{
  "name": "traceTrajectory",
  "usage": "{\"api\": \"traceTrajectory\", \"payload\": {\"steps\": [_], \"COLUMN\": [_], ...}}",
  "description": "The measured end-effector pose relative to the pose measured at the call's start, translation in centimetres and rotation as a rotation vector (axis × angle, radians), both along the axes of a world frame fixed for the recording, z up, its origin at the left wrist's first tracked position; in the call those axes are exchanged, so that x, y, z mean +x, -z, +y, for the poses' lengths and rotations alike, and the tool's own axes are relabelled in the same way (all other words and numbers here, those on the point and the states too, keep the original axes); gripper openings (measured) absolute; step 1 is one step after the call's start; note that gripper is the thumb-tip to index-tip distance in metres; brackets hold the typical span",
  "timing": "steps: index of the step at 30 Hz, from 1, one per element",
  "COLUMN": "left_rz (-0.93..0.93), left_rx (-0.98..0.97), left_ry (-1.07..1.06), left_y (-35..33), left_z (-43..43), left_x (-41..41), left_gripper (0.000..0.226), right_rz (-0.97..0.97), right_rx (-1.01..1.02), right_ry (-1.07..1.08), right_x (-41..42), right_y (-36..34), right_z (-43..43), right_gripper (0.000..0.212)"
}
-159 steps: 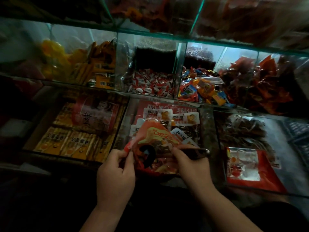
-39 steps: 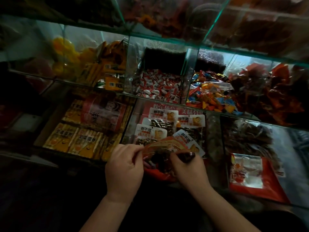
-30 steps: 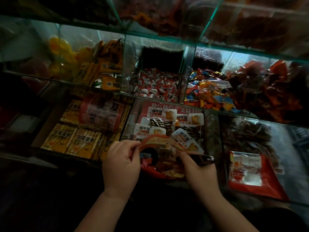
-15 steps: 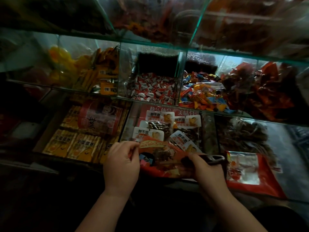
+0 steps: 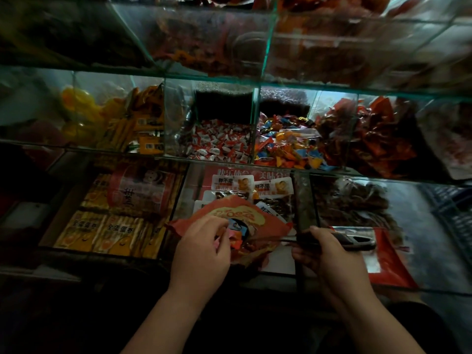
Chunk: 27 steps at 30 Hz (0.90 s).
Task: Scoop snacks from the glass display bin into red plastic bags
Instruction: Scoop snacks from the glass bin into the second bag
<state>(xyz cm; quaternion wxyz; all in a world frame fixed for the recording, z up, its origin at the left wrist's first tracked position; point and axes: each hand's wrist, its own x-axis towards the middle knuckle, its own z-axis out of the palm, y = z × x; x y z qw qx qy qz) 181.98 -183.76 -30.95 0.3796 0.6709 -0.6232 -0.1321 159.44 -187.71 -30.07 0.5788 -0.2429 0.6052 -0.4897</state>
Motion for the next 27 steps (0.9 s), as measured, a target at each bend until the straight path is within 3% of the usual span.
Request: {"api": "traceTrajectory", "payload": {"steps": [4, 7, 14, 18, 24, 27], "left_rz": [-0.114, -0.165, -0.175, -0.174, -0.170, -0.145], "left_rx": [0.371, 0.470, 0.317, 0.137, -0.003, -0.051], "left_ry": [-0.032, 0.009, 0.042, 0.004, 0.032, 0.067], "left_y": [1.0, 1.7, 2.4, 1.7, -1.6, -3.5], "left_z": [-1.8, -2.8, -2.2, -2.9, -6.3, -8.6], "left_x": [-0.3, -1.0, -2.0, -2.6, -3.8, -4.8], "left_gripper": [0.059, 0.073, 0.076, 0.045, 0.035, 0.044], "right_rz": [-0.052, -0.083, -0.136, -0.100, -0.019, -0.121], "right_rx": [-0.033, -0.059, -0.087, -0.170, -0.353, -0.378], "right_ry": [0.029, 0.036, -0.090, -0.135, -0.046, 0.034], "right_x": [-1.3, -1.6, -2.1, -2.4, -2.5, -2.7], "right_y": [-1.0, -2.4, -6.5, -8.1, -9.7, -10.5], "right_z": [0.5, 1.2, 3.2, 4.3, 4.0, 2.8], "right_gripper": [0.020, 0.020, 0.015, 0.010, 0.013, 0.018]}}
